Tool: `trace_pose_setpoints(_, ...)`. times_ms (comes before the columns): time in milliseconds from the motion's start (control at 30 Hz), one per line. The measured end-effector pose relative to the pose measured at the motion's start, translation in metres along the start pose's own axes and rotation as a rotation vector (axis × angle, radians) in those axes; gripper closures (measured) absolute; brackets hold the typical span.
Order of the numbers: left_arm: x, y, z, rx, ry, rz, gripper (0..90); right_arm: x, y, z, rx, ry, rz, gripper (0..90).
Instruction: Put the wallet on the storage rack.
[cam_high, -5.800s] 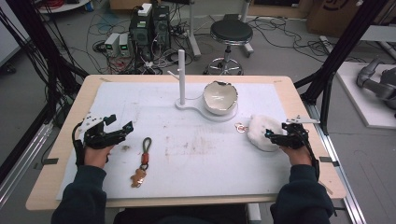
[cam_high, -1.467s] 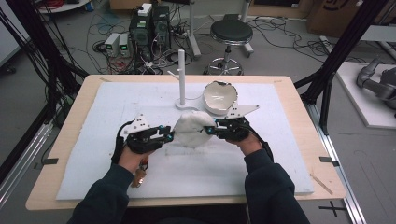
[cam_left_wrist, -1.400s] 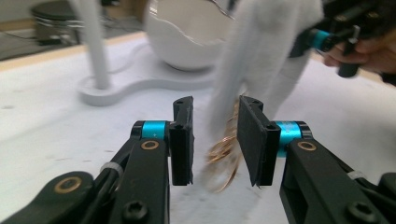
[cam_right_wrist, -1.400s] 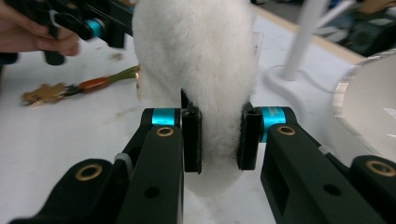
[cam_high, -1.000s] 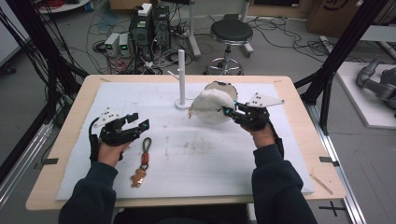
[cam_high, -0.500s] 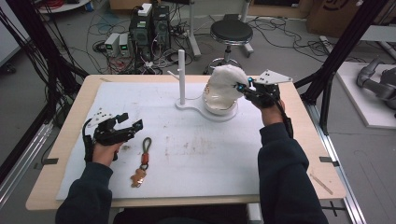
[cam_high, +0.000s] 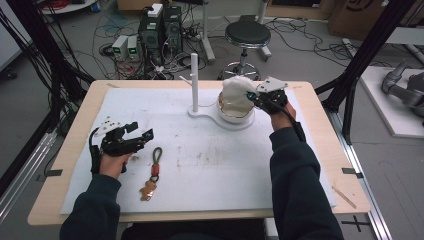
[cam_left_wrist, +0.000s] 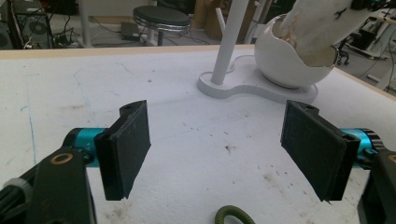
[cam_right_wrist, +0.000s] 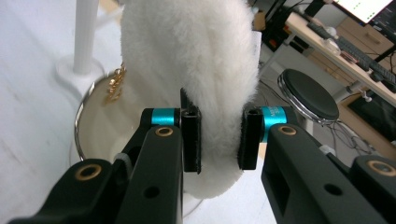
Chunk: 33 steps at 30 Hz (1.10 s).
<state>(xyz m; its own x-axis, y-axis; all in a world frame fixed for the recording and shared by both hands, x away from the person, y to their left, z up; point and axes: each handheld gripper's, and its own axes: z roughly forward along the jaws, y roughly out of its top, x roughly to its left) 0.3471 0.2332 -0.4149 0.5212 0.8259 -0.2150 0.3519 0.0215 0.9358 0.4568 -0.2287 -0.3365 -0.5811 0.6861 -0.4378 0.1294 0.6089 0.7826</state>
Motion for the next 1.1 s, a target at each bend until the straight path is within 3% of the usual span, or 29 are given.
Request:
trace_pose_setpoints(267,0.0,-0.001,0.0,0.002,0.001,-0.007,23.9,0.015,-0.009,0.027,0.094,0.051,-0.101,76.7)
trace_pose_setpoints(367,0.0,-0.001,-0.001,0.004,0.003,-0.006,23.9,0.016,-0.011,0.03,0.099,0.052,-0.099,76.6)
trace_pose_setpoints(467,0.0,-0.001,-0.001,0.001,-0.001,-0.007,23.9,0.014,-0.017,0.03,0.124,0.093,-0.105,75.7)
trace_pose_setpoints(567,0.0,-0.001,-0.001,0.0,-0.001,-0.008,23.9,0.009,-0.021,0.026,0.148,0.15,-0.032,67.7)
trace_pose_setpoints(667,-0.001,-0.001,-0.001,0.0,-0.001,-0.008,23.9,0.004,-0.022,0.02,0.132,0.182,0.108,55.3)
trace_pose_setpoints(767,-0.001,-0.001,-0.001,-0.003,0.002,-0.01,24.0,-0.002,-0.026,0.012,0.074,0.249,0.239,51.1)
trace_pose_setpoints(867,-0.001,-0.001,-0.001,-0.002,-0.003,-0.009,23.9,-0.005,-0.026,0.005,-0.001,0.31,0.331,51.2)
trace_pose_setpoints(933,-0.001,-0.001,-0.001,-0.001,-0.003,-0.008,24.0,-0.006,-0.024,0.003,-0.03,0.328,0.343,59.5)
trace_pose_setpoints(967,-0.001,-0.001,-0.001,-0.001,-0.003,-0.009,24.0,-0.005,-0.023,0.002,-0.008,0.306,0.315,64.0)
trace_pose_setpoints(1033,-0.001,-0.001,-0.001,-0.003,-0.003,-0.012,24.0,0.0,-0.021,0.005,0.095,0.215,0.237,63.8)
trace_pose_setpoints(1100,-0.001,-0.001,-0.002,-0.001,-0.003,-0.01,24.0,0.002,-0.022,0.004,0.105,0.182,0.233,62.3)
